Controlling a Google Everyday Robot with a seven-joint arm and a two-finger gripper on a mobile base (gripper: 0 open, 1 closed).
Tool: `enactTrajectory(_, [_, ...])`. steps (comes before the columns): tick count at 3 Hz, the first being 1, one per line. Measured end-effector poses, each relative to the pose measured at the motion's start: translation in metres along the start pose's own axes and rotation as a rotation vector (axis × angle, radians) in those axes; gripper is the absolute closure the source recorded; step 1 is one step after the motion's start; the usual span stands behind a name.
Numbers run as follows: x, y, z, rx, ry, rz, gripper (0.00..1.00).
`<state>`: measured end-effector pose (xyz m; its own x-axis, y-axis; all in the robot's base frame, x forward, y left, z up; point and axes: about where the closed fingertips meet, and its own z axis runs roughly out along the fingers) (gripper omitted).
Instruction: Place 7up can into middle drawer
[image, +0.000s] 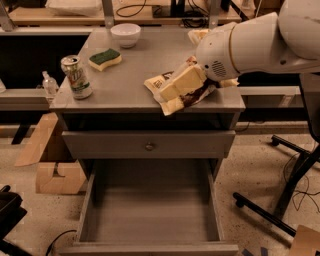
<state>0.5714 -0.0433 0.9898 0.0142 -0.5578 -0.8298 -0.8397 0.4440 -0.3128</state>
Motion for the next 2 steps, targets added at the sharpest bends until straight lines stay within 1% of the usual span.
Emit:
enactTrajectory(1, [0.003,0.004,0.03,-0.029,-0.03,0.026,0.0])
enactTrajectory(2, [0.0,0.019,0.11,-0.118,-0.145,0.097,0.0])
